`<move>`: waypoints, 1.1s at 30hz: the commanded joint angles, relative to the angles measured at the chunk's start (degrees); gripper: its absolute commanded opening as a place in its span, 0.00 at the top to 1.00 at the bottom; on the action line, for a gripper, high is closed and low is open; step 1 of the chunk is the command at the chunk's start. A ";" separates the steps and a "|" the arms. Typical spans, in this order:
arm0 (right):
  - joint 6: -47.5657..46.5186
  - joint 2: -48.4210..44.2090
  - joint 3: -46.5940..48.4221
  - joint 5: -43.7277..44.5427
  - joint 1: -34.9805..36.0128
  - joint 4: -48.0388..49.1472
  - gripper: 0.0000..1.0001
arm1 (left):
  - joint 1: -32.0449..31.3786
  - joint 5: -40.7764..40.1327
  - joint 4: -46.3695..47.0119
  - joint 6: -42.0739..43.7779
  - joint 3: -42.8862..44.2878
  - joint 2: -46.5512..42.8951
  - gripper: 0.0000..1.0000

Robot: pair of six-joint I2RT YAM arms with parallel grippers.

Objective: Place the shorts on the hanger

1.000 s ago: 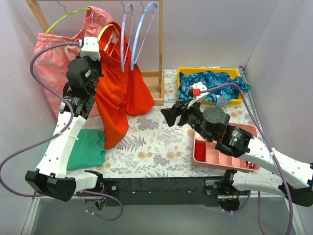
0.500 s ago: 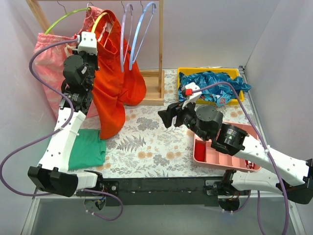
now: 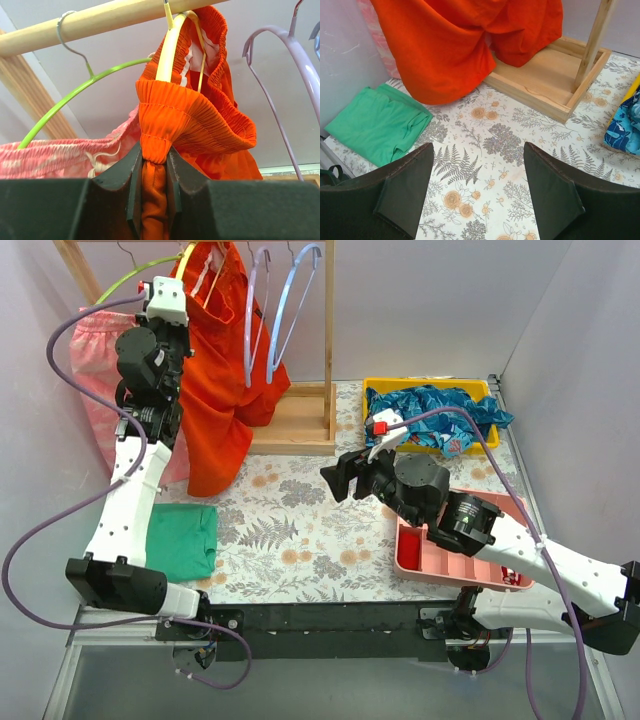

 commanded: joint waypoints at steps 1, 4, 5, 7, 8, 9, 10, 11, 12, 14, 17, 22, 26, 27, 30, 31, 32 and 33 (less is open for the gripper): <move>-0.15 1.27 3.25 -0.54 0.06 2.09 0.20 | 1.75 4.43 5.62 -0.27 6.61 2.35 1.00; 0.11 2.24 3.60 -0.98 0.06 2.09 0.20 | 2.89 7.42 3.86 -1.15 8.20 4.03 1.00; 0.20 2.76 3.69 -1.06 0.06 2.09 0.20 | 3.16 7.95 3.86 -1.15 8.20 4.39 1.00; 0.20 3.55 4.65 -1.33 0.06 1.83 0.20 | 4.30 9.71 4.04 -1.50 8.11 4.92 1.00; 0.38 4.25 5.00 -1.50 0.06 1.14 0.21 | 4.82 9.71 4.12 -2.29 8.02 5.35 1.00; 0.29 4.52 5.36 -1.68 0.06 0.95 0.21 | 5.87 13.28 4.21 -2.73 7.76 5.53 1.00; 0.38 4.70 5.62 -2.03 0.06 0.78 0.21 | 6.40 14.19 4.47 -2.99 6.80 5.62 1.00; 0.55 4.79 5.80 -2.12 0.06 0.69 0.21 | 6.67 14.98 5.09 -3.08 6.44 5.62 1.00; 0.64 4.96 5.89 -2.21 0.06 0.60 0.21 | 7.11 15.34 5.35 -3.26 6.09 5.71 1.00; 0.73 4.96 5.89 -2.30 0.06 0.25 0.21 | 7.29 16.13 5.62 -3.79 5.65 5.88 1.00; 1.08 5.05 5.97 -2.38 0.06 -0.01 0.21 | 7.29 17.10 5.79 -4.58 5.39 6.23 1.00; 1.35 5.31 5.89 -2.47 0.06 -0.01 0.21 | 7.29 17.10 6.15 -5.46 4.60 7.11 1.00; 1.43 5.84 6.32 -2.65 0.06 -0.36 0.21 | 9.13 15.96 6.50 -6.42 3.72 7.55 1.00; 1.43 5.93 6.33 -2.73 0.15 -0.45 0.21 | 9.05 15.17 6.50 -6.69 3.11 7.64 1.00; 1.52 6.02 6.33 -2.91 0.06 -0.37 0.21 | 9.75 11.23 7.29 -7.39 2.31 7.90 1.00; 1.52 6.02 6.15 -2.91 0.06 -0.37 0.21 | 10.10 10.51 7.64 -7.65 2.05 7.90 1.00; 1.61 5.93 6.06 -3.00 0.06 -0.45 0.21 | 10.71 10.51 7.73 -8.18 1.96 7.90 1.00; 1.61 5.93 5.98 -3.00 0.06 -0.45 0.21 | 11.06 10.77 7.82 -8.53 1.87 7.82 1.00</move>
